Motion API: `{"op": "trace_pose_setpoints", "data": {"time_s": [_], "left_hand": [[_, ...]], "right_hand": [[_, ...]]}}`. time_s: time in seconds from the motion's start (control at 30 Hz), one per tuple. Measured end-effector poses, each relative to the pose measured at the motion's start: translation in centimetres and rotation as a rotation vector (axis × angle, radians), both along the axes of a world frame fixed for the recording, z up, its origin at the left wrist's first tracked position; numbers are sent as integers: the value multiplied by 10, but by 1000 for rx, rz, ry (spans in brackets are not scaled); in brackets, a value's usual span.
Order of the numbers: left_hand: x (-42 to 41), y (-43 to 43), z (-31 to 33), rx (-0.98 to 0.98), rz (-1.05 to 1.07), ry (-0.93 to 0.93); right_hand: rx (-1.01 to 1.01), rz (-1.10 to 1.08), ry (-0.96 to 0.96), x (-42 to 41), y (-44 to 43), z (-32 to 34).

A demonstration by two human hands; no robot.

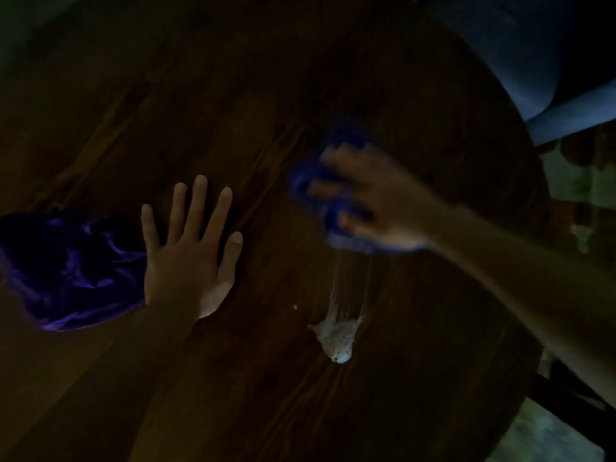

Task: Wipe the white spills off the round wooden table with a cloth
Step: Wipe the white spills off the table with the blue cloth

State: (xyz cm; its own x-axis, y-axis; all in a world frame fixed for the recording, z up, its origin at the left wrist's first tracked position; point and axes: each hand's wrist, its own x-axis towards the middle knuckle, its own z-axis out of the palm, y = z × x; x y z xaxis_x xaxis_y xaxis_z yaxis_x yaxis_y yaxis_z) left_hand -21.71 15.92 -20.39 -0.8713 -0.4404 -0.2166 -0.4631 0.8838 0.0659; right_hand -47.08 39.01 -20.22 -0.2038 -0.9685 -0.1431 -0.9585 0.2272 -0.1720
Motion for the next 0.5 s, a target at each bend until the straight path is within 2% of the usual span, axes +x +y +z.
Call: {"op": "trace_pose_setpoints", "data": {"time_s": [0.1, 0.2, 0.37, 0.5], "left_hand": [[1, 1, -2, -9, -2, 16], [2, -1, -3, -9, -7, 17], [3, -2, -4, 14, -8, 28], [3, -3, -4, 21, -16, 54]], "right_hand": [[-40, -563, -9, -66, 40, -5], [-32, -772, -22, -48, 93, -9], [17, -1101, -17, 115, 160, 0], [105, -1239, -10, 272, 145, 5]]}}
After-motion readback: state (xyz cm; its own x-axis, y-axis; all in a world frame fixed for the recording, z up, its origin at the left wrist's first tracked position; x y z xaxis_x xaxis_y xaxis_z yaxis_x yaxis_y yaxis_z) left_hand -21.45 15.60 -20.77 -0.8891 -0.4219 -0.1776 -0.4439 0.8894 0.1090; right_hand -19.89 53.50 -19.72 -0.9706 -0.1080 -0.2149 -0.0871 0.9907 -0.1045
